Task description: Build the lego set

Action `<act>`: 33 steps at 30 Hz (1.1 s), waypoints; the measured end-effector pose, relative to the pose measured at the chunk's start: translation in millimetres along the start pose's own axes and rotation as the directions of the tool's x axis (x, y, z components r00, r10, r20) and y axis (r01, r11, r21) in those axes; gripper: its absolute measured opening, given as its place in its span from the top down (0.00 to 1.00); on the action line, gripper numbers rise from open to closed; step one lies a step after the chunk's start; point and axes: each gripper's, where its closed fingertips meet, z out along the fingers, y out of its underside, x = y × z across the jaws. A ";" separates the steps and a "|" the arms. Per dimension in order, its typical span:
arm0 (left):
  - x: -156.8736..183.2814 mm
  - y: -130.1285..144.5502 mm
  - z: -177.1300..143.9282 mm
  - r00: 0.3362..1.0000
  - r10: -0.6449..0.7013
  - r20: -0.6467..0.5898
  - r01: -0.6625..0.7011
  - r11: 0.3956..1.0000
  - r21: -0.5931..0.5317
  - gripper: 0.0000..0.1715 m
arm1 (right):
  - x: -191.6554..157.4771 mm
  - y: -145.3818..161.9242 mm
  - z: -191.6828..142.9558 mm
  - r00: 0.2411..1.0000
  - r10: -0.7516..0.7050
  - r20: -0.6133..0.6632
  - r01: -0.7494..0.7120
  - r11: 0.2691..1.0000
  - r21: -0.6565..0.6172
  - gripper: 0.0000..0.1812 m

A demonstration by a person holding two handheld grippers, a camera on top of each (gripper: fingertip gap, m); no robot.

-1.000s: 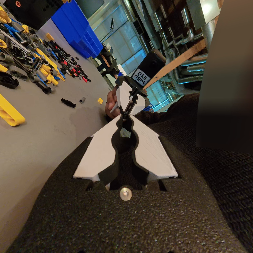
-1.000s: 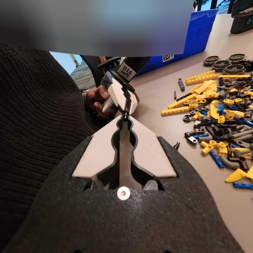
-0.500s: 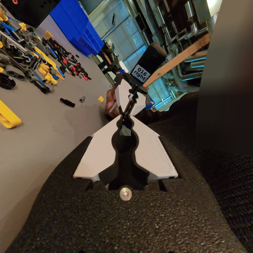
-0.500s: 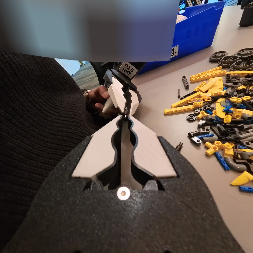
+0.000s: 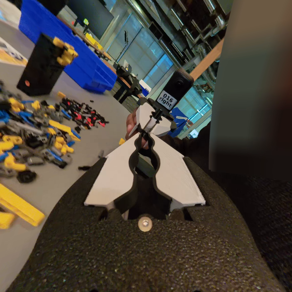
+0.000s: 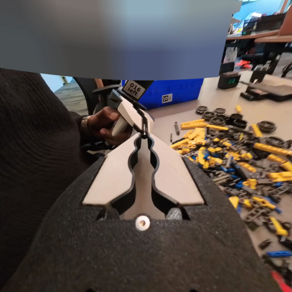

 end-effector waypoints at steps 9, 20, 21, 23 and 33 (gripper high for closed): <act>-23.8 -66.5 13.7 0.933 0.338 0.126 -0.338 0.941 -0.023 0.96 | 77.3 -65.0 -35.4 0.997 -0.071 0.008 0.071 0.997 0.016 0.91; -75.9 -127.3 -27.2 0.896 0.381 0.230 -0.410 0.907 0.095 0.96 | 177.6 -88.6 -136.9 0.952 -0.010 -0.306 0.126 0.923 0.363 0.91; -78.1 -130.6 -34.9 0.902 0.368 0.226 -0.401 0.907 0.126 0.96 | 181.0 -85.3 -140.4 0.950 0.009 -0.311 0.113 0.922 0.371 0.91; -76.6 -136.6 -45.8 0.927 0.332 0.177 -0.365 0.908 0.205 0.97 | 187.2 -77.8 -142.1 0.942 0.011 -0.335 0.111 0.933 0.342 0.92; -59.9 -139.6 -51.5 0.953 0.300 0.045 -0.300 0.909 0.291 0.97 | 193.8 -67.3 -133.5 0.916 -0.027 -0.401 0.150 0.949 0.278 0.93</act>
